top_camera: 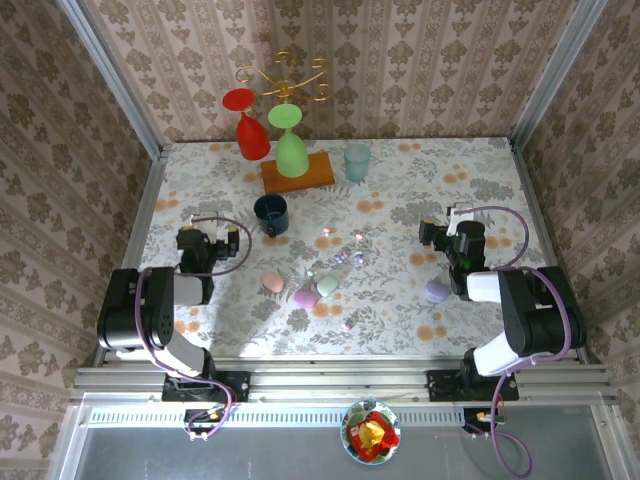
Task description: Insert the wireless bluetooth earbuds into the charging case
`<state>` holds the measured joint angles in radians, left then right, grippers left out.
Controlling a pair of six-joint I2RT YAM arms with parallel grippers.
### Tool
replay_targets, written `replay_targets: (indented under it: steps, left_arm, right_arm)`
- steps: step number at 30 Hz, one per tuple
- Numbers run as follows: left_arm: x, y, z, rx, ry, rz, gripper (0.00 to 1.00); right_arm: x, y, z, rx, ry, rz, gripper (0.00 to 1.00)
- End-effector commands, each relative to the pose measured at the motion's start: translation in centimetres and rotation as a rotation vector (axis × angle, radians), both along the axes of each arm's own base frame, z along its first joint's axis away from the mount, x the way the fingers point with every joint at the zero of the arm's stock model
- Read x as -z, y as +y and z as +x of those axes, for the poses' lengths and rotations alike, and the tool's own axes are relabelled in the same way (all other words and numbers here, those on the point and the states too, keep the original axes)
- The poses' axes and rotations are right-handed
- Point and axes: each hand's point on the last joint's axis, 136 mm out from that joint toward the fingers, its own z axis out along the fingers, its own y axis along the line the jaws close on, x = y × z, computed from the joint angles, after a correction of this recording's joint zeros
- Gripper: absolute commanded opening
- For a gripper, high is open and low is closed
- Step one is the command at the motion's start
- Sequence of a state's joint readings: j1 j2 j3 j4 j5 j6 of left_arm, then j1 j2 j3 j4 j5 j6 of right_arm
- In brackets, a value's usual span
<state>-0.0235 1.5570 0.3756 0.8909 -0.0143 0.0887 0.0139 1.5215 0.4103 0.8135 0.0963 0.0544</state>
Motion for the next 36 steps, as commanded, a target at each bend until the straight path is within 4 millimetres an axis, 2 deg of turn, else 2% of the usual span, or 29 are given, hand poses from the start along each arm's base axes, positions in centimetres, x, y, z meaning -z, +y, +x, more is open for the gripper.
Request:
replay_targets:
  steps: [1, 15, 24, 30, 36]
  left_arm:
    - [-1.2, 0.1, 0.7, -0.001, -0.041, -0.023, 1.0]
    - [-1.2, 0.3, 0.7, -0.014, -0.04, -0.025, 1.0]
    - [-3.8, 0.0, -1.2, -0.03, -0.141, 0.013, 1.0]
    - [-6.3, -1.2, -2.8, -0.041, -0.155, 0.063, 1.0]
    - [-8.7, -4.8, -6.1, 0.043, -0.193, 0.102, 1.0]
  right_arm:
    - [-0.5, 0.4, 0.3, -0.021, -0.024, -0.013, 1.0]
    - [-0.9, 0.3, 0.1, -0.014, -0.034, -0.017, 1.0]
    - [-4.6, -0.1, -1.0, 0.058, 0.051, 0.011, 1.0]
    - [-7.5, 1.3, -2.3, 0.037, 0.065, 0.106, 1.0]
    - [-8.9, 4.7, -3.8, -0.091, 0.091, 0.213, 1.0]
